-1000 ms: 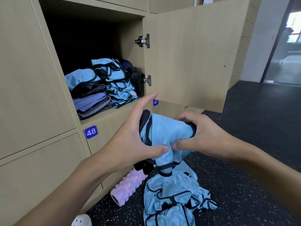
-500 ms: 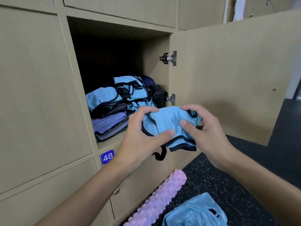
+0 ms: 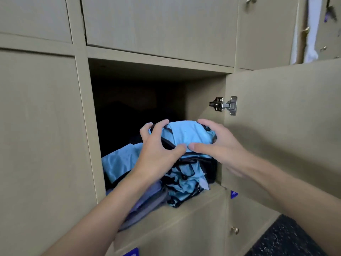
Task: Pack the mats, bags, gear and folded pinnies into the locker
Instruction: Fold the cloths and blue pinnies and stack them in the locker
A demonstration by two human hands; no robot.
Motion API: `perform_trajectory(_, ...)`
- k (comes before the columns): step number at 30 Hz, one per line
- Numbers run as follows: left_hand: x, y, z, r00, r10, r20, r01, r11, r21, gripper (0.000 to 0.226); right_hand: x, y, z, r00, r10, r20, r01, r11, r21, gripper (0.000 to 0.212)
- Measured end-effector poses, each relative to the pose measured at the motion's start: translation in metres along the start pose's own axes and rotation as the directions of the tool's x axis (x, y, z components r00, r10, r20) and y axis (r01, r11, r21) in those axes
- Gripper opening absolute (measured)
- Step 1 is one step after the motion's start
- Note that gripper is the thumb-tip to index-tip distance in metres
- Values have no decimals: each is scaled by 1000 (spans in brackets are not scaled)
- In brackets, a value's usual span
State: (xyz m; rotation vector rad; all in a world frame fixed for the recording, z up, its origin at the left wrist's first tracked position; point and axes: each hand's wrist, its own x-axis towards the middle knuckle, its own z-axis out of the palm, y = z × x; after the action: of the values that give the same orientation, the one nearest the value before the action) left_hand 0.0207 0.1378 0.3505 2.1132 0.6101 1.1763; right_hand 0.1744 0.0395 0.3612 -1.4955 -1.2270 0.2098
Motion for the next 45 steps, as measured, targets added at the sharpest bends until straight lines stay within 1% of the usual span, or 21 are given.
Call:
perform_trajectory(1,14,-2,-1,1000,5,-23,-5,1000,25,68,18,0,2,1000,-12,0,12,1000,0,92)
perform_trajectory(4,55,-9,-6,997,10,-72,-4,996,90,69,67,3,12,998,-56,-6,56,998,-13,79)
perform_trajectory(6,73,-20,-5,993,-28,-113,44,989,142,68,94,9,25,999,-44,12,44,998,-47,76)
perform_trajectory(7,80,-29,-3,989,-68,-134,93,978,188,66,105,15,32,999,-27,36,30,994,-110,75)
perform_trajectory(9,86,-50,6,980,-121,-158,172,915,364,65,116,30,46,997,-16,79,40,947,-319,74)
perform_trajectory(10,85,-60,10,981,-105,-162,167,883,438,64,118,38,51,996,-37,84,66,927,-370,73)
perform_trajectory(11,85,-67,13,985,-64,-163,134,875,466,63,119,43,55,995,-62,83,89,923,-375,73)
perform_trajectory(13,83,-75,16,988,14,-155,60,888,456,59,120,51,59,989,-130,77,149,916,-373,72)
perform_trajectory(14,84,-77,17,987,42,-158,35,888,458,57,120,54,59,984,-166,70,180,900,-398,72)
perform_trajectory(17,84,-84,20,985,53,-164,42,848,529,56,125,64,60,962,-265,69,262,820,-509,73)
perform_trajectory(19,84,-90,22,988,28,-150,67,804,590,58,128,72,62,965,-231,126,261,781,-568,75)
perform_trajectory(22,87,-94,22,992,-21,-122,97,752,652,59,130,78,65,971,-135,199,230,764,-603,79)
perform_trajectory(26,84,-98,24,993,-75,-88,115,656,746,61,131,80,67,967,-50,251,220,664,-715,75)
perform_trajectory(27,84,-99,24,993,-89,-79,117,636,763,62,130,80,68,967,-32,251,211,651,-729,74)
perform_trajectory(29,87,-98,22,991,-118,-68,128,625,770,62,127,77,71,974,-31,226,192,644,-740,73)
perform_trajectory(32,90,-93,20,987,-142,-70,145,627,765,62,117,74,70,981,-81,179,188,648,-738,69)
perform_trajectory(35,89,-87,19,989,-121,-80,139,626,768,61,105,75,66,983,-119,139,183,670,-720,68)
perform_trajectory(39,88,-77,16,992,-93,-83,124,632,765,63,97,71,63,988,-90,126,153,689,-708,68)
perform_trajectory(45,83,-68,10,997,-32,-70,74,648,758,64,88,59,59,988,-96,123,155,705,-692,70)
